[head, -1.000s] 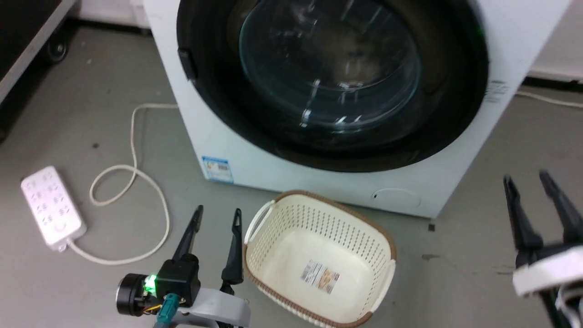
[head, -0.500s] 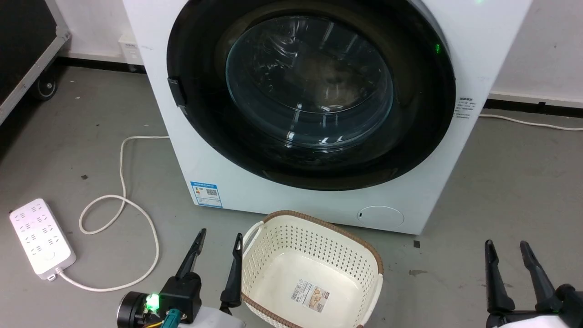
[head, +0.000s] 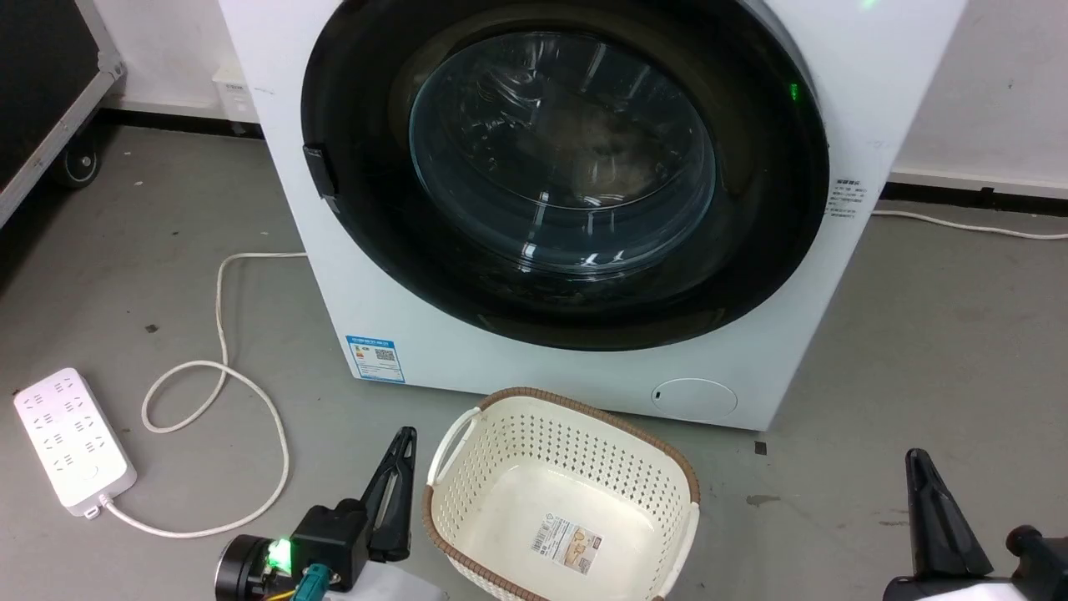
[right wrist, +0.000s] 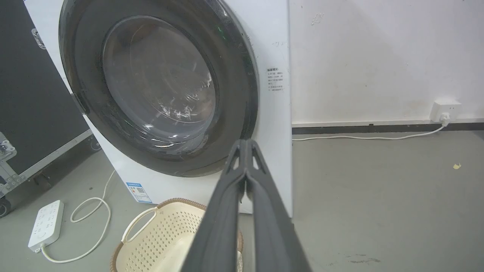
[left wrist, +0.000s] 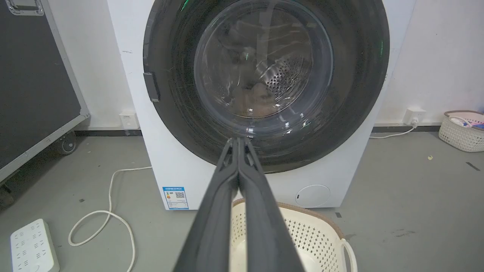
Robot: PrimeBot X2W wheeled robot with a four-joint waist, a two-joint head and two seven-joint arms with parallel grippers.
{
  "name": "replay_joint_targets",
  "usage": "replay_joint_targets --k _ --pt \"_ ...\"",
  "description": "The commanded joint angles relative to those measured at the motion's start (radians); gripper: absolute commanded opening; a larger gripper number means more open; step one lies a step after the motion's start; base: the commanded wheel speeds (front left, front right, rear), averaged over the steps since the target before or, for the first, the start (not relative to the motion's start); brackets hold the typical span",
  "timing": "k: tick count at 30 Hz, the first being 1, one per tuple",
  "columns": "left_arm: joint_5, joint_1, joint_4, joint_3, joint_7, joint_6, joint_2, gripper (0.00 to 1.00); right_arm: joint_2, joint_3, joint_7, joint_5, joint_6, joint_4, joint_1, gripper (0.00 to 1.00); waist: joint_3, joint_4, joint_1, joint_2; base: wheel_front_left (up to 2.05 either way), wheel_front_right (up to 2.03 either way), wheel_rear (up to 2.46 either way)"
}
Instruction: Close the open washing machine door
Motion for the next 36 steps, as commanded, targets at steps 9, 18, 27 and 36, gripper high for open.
replay_joint_targets --k 9,18,27,36 --pt "0.009 0.001 -0.012 0.021 0.02 -0.003 -0.002 0.0 0.002 0.009 0.02 -0.024 0.0 -0.008 -0.011 0.0 0.001 -0.003 0.0 0.0 0.0 0.0 0.0" --pt "0.016 0.002 -0.021 0.036 0.038 -0.005 -0.004 0.0 0.003 0.016 0.039 -0.04 0.0 -0.014 -0.018 0.0 0.001 -0.006 0.0 0.0 0.0 0.0 0.0" --pt "0.023 0.003 -0.03 0.051 0.057 -0.007 -0.006 0.0 0.005 0.023 0.057 -0.056 0.0 -0.019 -0.025 0.0 0.002 -0.009 0.0 0.0 0.0 0.0 0.0" --pt "0.029 0.004 -0.039 0.066 0.075 -0.009 -0.009 0.0 0.006 0.03 0.076 -0.072 0.0 -0.024 -0.032 0.0 0.002 -0.012 0.0 0.0 0.0 0.0 0.0"
